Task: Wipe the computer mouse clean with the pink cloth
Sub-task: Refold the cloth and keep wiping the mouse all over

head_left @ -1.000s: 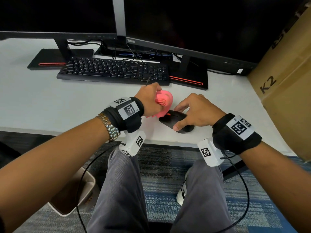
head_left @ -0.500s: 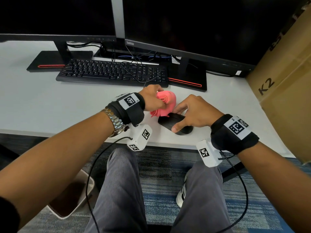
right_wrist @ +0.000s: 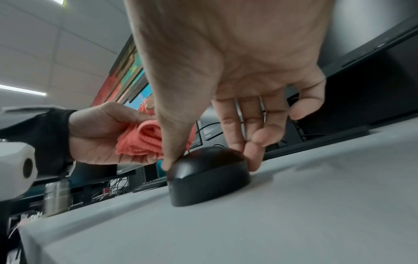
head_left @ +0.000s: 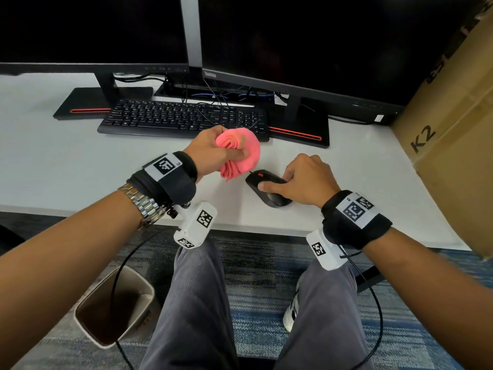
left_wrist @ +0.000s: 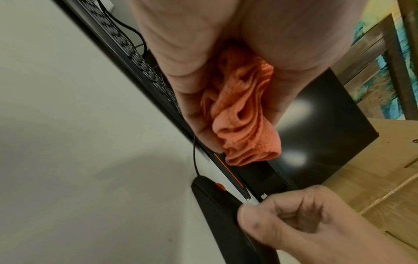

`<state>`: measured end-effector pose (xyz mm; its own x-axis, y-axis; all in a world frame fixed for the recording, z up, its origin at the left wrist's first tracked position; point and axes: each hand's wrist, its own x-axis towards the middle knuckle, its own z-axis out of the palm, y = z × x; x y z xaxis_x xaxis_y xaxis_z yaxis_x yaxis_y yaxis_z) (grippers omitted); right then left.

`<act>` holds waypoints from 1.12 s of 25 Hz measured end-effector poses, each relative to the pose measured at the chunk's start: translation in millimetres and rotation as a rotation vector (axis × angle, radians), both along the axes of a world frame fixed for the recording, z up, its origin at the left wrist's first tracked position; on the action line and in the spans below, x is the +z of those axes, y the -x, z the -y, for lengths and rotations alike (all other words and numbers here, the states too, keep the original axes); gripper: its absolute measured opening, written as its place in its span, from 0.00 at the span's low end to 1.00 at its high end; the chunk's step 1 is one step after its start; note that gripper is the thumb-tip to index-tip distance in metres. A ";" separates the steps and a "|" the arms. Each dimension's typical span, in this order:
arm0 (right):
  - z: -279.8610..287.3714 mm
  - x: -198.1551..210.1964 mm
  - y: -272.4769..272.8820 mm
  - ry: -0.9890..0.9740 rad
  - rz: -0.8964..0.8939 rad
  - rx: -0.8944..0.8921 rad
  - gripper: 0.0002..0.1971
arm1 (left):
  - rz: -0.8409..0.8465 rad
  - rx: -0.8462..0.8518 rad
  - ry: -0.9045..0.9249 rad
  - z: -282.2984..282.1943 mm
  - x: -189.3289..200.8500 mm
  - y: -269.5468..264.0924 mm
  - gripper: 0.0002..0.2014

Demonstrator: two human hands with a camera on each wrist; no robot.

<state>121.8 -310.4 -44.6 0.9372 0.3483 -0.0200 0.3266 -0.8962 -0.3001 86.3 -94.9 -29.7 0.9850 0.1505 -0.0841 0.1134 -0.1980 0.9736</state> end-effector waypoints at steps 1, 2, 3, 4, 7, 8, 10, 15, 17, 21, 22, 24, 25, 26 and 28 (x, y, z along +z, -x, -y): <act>-3.8 1.5 1.6 0.059 0.048 -0.019 0.38 | -0.003 0.007 -0.006 -3.0 -0.6 2.8 0.18; -7.8 3.3 3.6 0.121 0.089 -0.028 0.36 | -0.003 0.013 -0.011 -4.6 -1.7 5.2 0.19; -11.3 5.6 6.3 0.184 0.117 -0.026 0.34 | -0.003 0.016 -0.015 -5.3 -2.6 7.4 0.19; -14.2 7.6 9.1 0.230 0.130 -0.021 0.33 | -0.003 0.019 -0.019 -5.3 -3.9 9.3 0.19; -19.7 11.2 13.3 0.282 0.119 -0.017 0.30 | -0.025 0.017 -0.029 -5.2 -6.7 15.1 0.18; -20.0 13.6 12.8 0.292 0.114 -0.019 0.28 | -0.036 0.010 -0.031 -5.2 -7.5 16.4 0.19; -19.1 24.3 9.4 0.299 0.121 -0.040 0.25 | -0.046 -0.008 -0.024 -4.4 -6.6 18.6 0.20; -8.6 55.5 -8.5 0.073 0.145 -0.074 0.21 | -0.019 -0.044 0.011 -2.7 3.7 19.0 0.21; -4.8 62.0 -10.8 -0.126 0.105 0.057 0.16 | 0.021 -0.056 0.015 1.5 7.4 19.8 0.17; -11.5 62.8 -0.3 -0.333 -0.043 0.255 0.18 | 0.077 -0.068 0.069 5.6 12.7 27.6 0.03; -13.6 59.5 2.7 -0.360 -0.078 0.297 0.21 | 0.085 -0.089 0.091 3.8 13.6 30.5 0.03; -17.5 52.1 6.8 -0.471 -0.141 0.349 0.24 | 0.091 -0.132 0.124 -1.8 14.0 36.7 0.11; -19.4 48.8 7.4 -0.546 -0.168 0.356 0.24 | 0.093 -0.137 0.137 -5.3 13.9 40.1 0.15; -22.2 46.9 8.0 -0.616 -0.192 0.354 0.24 | 0.098 -0.133 0.146 -9.4 14.1 43.4 0.18; -29.5 47.1 10.5 -0.691 -0.228 0.337 0.22 | 0.101 -0.111 0.158 -17.3 14.2 48.9 0.21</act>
